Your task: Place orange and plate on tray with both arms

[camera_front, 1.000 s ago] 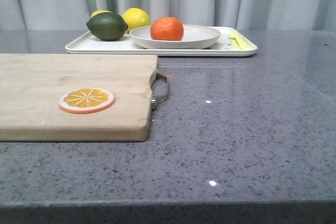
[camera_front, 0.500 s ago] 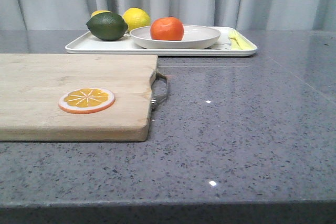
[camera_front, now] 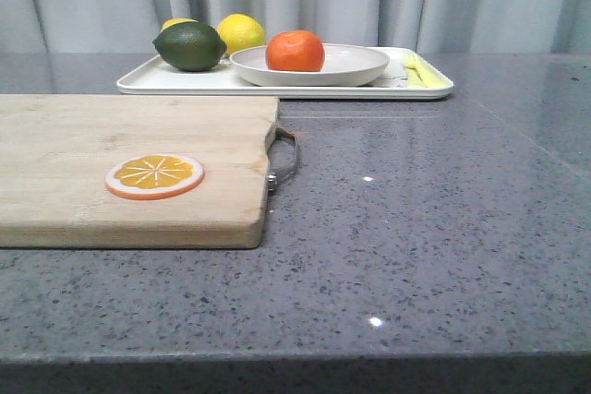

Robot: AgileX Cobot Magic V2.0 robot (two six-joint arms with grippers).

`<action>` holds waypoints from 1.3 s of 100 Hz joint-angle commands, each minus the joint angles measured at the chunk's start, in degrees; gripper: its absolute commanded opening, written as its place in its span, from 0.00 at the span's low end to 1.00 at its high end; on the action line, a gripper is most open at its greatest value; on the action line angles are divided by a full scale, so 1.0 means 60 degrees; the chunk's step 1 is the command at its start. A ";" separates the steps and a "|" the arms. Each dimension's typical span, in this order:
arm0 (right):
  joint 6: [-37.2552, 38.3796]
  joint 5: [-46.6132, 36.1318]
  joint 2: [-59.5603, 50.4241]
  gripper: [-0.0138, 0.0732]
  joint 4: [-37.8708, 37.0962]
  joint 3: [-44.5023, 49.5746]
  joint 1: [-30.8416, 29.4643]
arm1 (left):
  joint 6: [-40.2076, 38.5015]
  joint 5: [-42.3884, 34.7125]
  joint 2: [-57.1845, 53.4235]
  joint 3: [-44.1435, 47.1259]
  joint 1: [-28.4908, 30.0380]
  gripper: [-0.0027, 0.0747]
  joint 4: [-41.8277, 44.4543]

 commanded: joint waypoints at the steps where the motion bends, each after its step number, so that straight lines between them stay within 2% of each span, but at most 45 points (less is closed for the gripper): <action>1: -0.0057 -0.0780 0.0039 0.04 -0.0035 -0.0270 0.0011 | -0.1028 -0.0701 -0.0087 -0.0184 0.0020 0.01 0.1134; 14: -0.0057 -0.0780 0.0039 0.04 -0.0035 -0.0270 0.0011 | -0.3723 -0.0794 -0.0747 0.0277 0.0020 0.01 0.3909; 23: -0.0057 -0.0780 0.0039 0.04 -0.0035 -0.0270 0.0011 | -0.4433 -0.0926 -0.1339 0.0808 0.0020 0.01 0.4654; 42: -0.0057 -0.0780 0.0039 0.04 -0.0035 -0.0270 0.0011 | -0.4568 -0.0926 -0.2527 0.1948 0.0043 0.01 0.5156; 56: -0.0057 -0.0780 0.0039 0.04 -0.0035 -0.0270 0.0011 | -0.5428 -0.0926 -0.3249 0.2669 0.0490 0.01 0.5408; 76: -0.0057 -0.0780 0.0039 0.04 -0.0035 -0.0270 0.0011 | -0.5517 -0.0948 -0.3227 0.3219 0.1060 0.01 0.5426; 130: -0.0057 -0.0780 0.0039 0.04 -0.0035 -0.0270 0.0011 | -0.5517 -0.1452 -0.3227 0.3560 0.1068 0.01 0.5734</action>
